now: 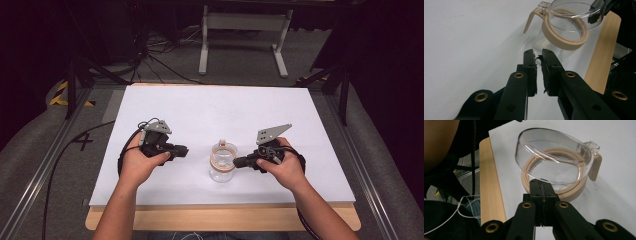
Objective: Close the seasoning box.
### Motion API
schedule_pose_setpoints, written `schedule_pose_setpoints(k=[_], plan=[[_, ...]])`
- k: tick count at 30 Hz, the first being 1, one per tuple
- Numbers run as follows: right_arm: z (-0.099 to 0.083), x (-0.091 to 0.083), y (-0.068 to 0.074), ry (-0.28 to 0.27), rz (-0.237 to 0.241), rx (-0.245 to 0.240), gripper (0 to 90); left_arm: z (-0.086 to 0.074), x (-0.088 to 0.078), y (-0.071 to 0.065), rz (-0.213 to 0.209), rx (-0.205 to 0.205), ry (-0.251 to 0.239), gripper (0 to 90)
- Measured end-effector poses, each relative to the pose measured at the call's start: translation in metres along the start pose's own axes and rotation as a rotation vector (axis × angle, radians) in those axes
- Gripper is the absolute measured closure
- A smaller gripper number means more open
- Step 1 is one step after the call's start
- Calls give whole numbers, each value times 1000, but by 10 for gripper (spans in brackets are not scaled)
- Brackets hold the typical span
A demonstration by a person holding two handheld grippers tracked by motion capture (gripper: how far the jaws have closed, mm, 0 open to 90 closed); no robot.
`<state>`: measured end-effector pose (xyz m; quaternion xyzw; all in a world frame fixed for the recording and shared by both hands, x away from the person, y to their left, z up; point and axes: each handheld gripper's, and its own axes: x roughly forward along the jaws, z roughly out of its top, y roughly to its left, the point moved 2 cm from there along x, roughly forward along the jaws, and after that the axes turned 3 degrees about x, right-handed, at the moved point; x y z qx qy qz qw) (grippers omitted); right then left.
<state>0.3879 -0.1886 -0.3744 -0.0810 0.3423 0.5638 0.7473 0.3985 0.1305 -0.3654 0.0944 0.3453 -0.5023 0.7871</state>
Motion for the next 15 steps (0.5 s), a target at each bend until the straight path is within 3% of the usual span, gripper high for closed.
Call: schedule_pose_setpoints(k=[12, 15], plan=[[-7, 2, 1, 133, 30, -16, 900, -3, 0, 3, -18, -12, 17, 814], [-6, -3, 1, 118, 22, -22, 900, -3, -1, 3, -12, -17, 8, 811]])
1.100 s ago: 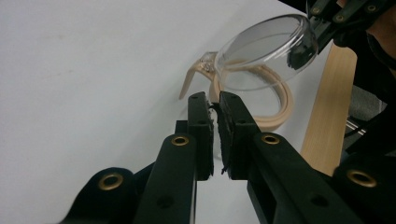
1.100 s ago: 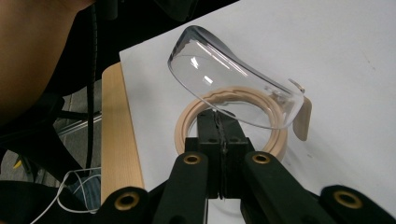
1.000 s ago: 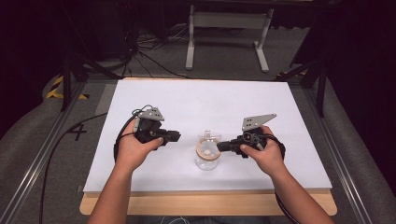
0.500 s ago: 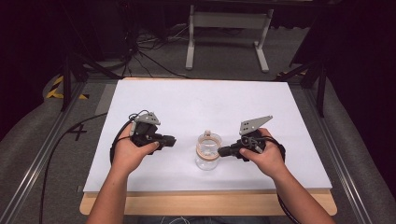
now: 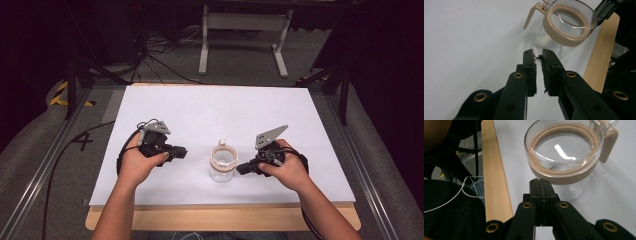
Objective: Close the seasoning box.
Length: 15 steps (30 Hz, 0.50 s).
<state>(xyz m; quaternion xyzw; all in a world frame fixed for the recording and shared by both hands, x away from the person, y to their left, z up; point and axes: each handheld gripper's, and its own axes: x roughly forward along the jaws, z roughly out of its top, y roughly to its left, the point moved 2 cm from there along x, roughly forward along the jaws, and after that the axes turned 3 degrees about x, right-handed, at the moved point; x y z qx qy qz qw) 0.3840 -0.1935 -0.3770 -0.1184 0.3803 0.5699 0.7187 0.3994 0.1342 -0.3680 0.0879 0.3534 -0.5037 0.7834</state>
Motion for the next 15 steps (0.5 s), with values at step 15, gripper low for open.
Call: schedule_pose_setpoints(k=[15], plan=[[-7, -61, -31, -269, -226, 76, 786, -11, -10, 14, 88, -71, -41, 796]])
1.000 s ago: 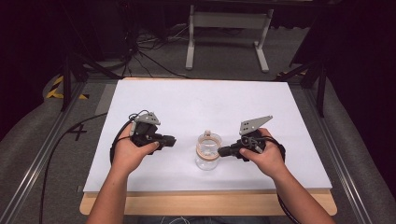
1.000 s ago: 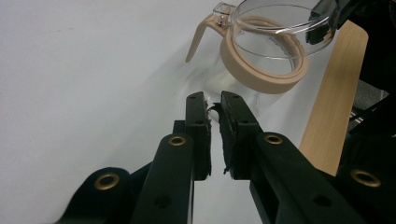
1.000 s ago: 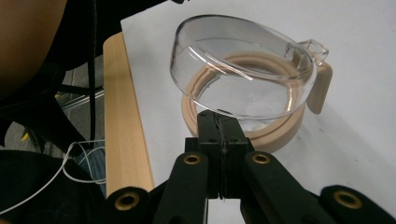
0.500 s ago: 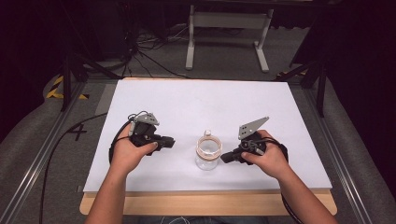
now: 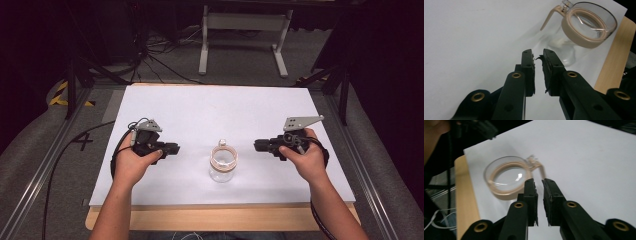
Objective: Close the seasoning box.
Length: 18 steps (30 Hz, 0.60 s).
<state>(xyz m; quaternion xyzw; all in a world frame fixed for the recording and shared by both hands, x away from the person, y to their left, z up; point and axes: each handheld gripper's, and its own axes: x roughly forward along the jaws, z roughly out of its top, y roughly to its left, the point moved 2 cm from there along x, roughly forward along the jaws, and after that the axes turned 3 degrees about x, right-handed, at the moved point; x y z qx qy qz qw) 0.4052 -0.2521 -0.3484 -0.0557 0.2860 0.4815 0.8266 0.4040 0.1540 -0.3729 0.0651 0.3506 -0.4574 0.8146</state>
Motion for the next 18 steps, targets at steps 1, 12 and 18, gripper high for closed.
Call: schedule_pose_setpoints(k=[1, 12, 18], plan=[[-1, -3, -4, -4, -17, 9, 773, -1, 0, 3, -3, -7, -8, 797], [-29, -21, -58, 31, -191, 137, 713, -16, 6, 24, 67, -63, 12, 797], [-44, -16, -75, 74, -249, 175, 696, -21, 9, 31, 69, -86, 18, 794]])
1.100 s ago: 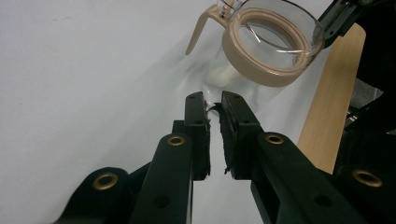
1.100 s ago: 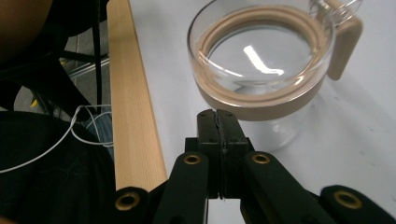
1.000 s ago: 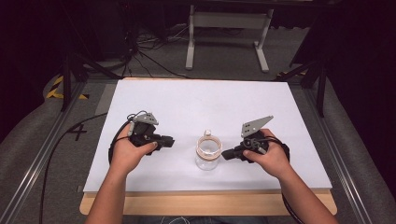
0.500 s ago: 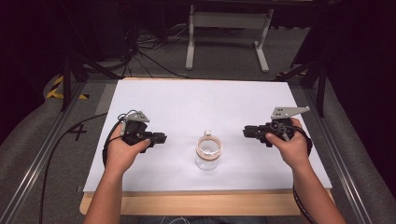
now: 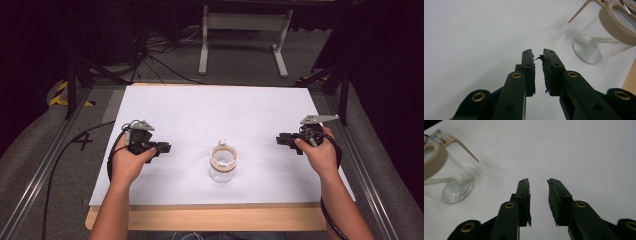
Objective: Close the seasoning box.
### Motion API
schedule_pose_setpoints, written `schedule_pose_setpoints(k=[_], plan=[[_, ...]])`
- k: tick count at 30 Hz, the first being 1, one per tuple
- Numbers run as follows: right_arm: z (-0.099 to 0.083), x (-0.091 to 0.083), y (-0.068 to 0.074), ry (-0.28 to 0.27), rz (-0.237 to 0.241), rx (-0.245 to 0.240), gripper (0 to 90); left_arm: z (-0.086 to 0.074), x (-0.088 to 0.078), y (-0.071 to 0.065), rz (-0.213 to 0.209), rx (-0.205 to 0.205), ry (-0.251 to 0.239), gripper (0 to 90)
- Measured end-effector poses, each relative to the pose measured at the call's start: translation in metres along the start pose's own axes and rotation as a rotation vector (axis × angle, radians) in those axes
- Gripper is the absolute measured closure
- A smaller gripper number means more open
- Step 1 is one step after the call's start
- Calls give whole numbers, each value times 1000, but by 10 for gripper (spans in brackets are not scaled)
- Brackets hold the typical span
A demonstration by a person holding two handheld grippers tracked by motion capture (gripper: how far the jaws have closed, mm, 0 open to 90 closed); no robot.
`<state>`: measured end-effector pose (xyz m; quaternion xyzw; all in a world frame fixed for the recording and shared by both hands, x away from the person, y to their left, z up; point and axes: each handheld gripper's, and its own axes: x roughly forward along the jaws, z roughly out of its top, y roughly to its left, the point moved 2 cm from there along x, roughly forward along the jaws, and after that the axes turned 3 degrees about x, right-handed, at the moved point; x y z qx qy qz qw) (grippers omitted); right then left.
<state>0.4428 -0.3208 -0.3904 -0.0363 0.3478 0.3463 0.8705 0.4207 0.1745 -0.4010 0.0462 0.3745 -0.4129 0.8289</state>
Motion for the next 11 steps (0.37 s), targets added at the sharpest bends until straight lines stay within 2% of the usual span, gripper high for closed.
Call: schedule_pose_setpoints(k=[6, 11], plan=[[-6, 7, -7, 34, -28, 12, 698, -3, 2, 3, 5, -9, 15, 784], [-7, 8, -8, 38, -26, 21, 671, -3, 2, 2, 2, -16, 19, 778]])
